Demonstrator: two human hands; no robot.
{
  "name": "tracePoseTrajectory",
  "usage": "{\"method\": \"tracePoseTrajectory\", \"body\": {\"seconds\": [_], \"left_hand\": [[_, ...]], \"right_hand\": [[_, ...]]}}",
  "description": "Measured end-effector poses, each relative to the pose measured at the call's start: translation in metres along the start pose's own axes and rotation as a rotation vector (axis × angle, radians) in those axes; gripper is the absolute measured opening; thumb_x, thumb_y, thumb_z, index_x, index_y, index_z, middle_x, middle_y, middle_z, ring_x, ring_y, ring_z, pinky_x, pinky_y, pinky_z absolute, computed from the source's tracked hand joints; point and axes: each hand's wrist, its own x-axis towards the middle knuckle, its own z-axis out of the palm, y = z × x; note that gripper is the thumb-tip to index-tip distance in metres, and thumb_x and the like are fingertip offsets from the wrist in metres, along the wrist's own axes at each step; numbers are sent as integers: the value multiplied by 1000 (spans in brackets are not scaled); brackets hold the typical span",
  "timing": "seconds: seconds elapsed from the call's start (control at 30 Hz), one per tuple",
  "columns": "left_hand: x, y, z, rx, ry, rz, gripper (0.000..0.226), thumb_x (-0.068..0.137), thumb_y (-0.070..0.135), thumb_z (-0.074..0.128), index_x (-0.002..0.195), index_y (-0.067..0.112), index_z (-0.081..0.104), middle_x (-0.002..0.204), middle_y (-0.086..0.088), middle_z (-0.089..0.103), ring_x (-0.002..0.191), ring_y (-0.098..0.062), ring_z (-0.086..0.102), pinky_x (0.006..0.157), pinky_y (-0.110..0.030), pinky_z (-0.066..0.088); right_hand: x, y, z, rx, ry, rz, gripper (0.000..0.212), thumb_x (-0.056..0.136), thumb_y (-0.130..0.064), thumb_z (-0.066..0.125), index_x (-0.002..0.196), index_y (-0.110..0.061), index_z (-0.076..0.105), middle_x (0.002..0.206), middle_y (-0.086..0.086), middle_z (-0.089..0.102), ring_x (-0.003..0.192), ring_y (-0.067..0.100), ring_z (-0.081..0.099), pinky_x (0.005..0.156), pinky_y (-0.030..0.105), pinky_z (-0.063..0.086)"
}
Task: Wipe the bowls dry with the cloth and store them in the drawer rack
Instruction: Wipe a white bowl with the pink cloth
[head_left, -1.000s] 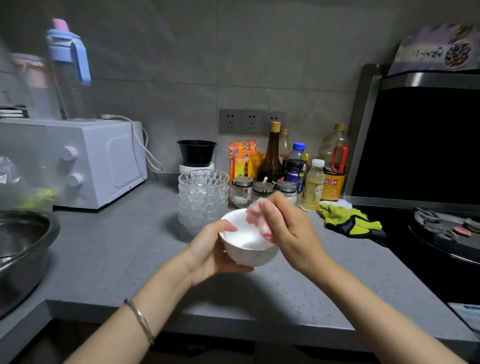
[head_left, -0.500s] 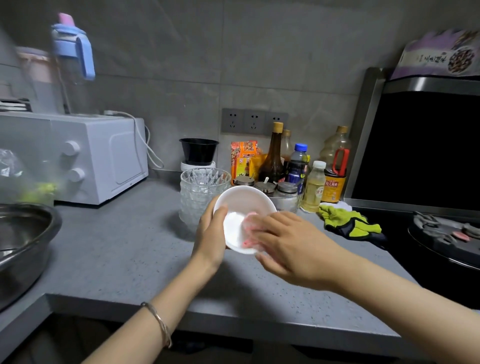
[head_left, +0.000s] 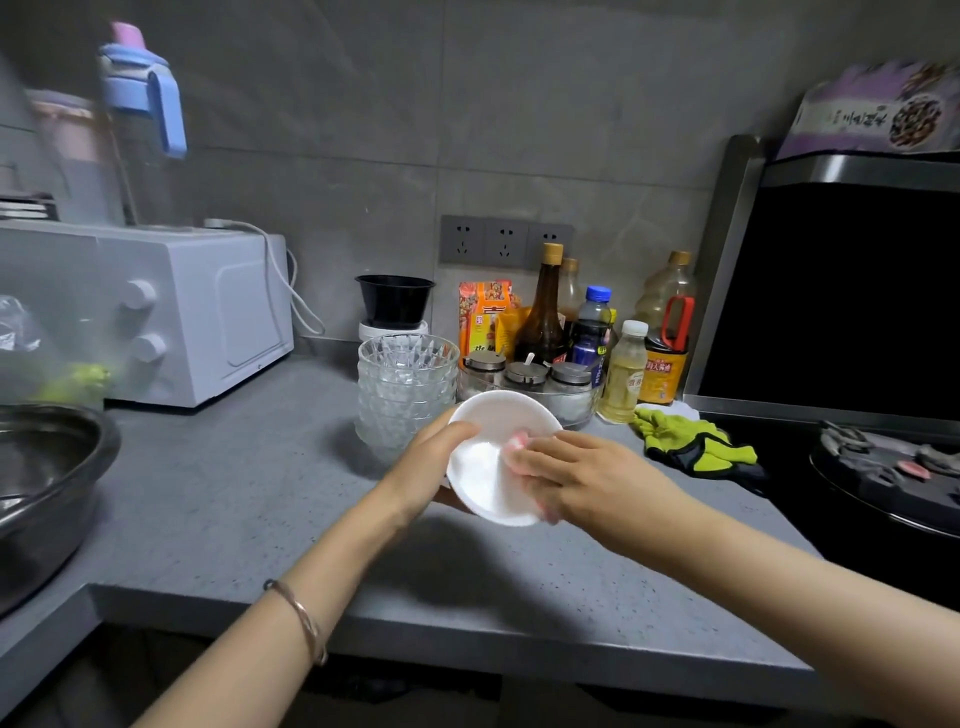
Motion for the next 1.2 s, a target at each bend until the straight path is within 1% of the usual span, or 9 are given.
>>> {"method": "tracePoseTrajectory", "body": {"seconds": [0.2, 0.33, 0.47, 0.6, 0.73, 0.83, 1.0, 1.13, 1.2], "left_hand": [[2, -24, 23, -264, 143, -3, 27, 95, 12, 46, 111, 32, 54, 106, -5, 64, 92, -18, 62, 63, -27, 53], [4, -28, 24, -274, 231, 63, 23, 100, 10, 38, 106, 23, 56, 97, 1, 63, 88, -9, 59, 67, -10, 48], [7, -27, 8, -101, -26, 7, 26, 99, 9, 38, 95, 25, 59, 94, 0, 65, 86, -14, 59, 73, -20, 47], [8, -16, 5, -74, -50, -27, 19, 97, 16, 45, 97, 30, 57, 90, 5, 65, 80, -8, 60, 60, -19, 46], [2, -26, 21, -246, 8, 27, 29, 93, 10, 50, 104, 36, 57, 101, 3, 65, 93, -15, 63, 62, -23, 51], [1, -33, 31, -271, 80, 78, 34, 95, 6, 43, 101, 36, 59, 99, 5, 65, 96, -13, 61, 72, -19, 49], [2, -31, 10, -155, -38, 34, 24, 97, 11, 42, 101, 26, 59, 95, 4, 65, 88, -10, 59, 71, -13, 48], [8, -26, 8, -127, -108, -1, 21, 97, 17, 44, 103, 30, 59, 99, 3, 65, 93, -16, 59, 74, -28, 48], [7, -27, 13, -167, -49, 21, 24, 94, 16, 49, 105, 35, 57, 102, 1, 64, 93, -16, 59, 67, -26, 48]], "right_hand": [[22, -31, 10, 337, 293, 253, 7, 61, -16, 72, 68, -17, 69, 90, 2, 73, 72, 23, 70, 46, 28, 52], [13, -30, 24, 307, 229, 136, 16, 75, -26, 62, 81, -18, 74, 104, -3, 71, 94, 17, 68, 72, 26, 54], [-10, 5, 22, -78, 15, -132, 27, 65, -32, 80, 89, -22, 77, 117, 6, 68, 113, 25, 62, 96, 37, 48], [1, -16, 15, -183, 5, 16, 37, 46, -32, 89, 77, -15, 79, 100, 10, 73, 95, 25, 69, 80, 32, 55], [13, -38, 17, 210, 207, 281, 11, 62, -13, 77, 67, -16, 68, 89, 3, 70, 74, 25, 69, 44, 29, 48], [18, -51, 24, 473, 128, 451, 9, 87, -15, 59, 86, -12, 67, 107, 1, 66, 98, 24, 62, 67, 37, 51], [-12, -11, 23, 202, -12, 36, 17, 66, -23, 82, 80, -23, 74, 117, 1, 68, 115, 20, 60, 88, 36, 55], [-3, -1, 9, -60, -146, 52, 49, 49, -35, 91, 89, -10, 77, 114, 12, 68, 106, 28, 65, 76, 36, 58], [2, -8, 9, -5, -118, 111, 42, 58, -27, 87, 93, -7, 75, 117, 16, 65, 107, 30, 64, 66, 35, 59]]}}
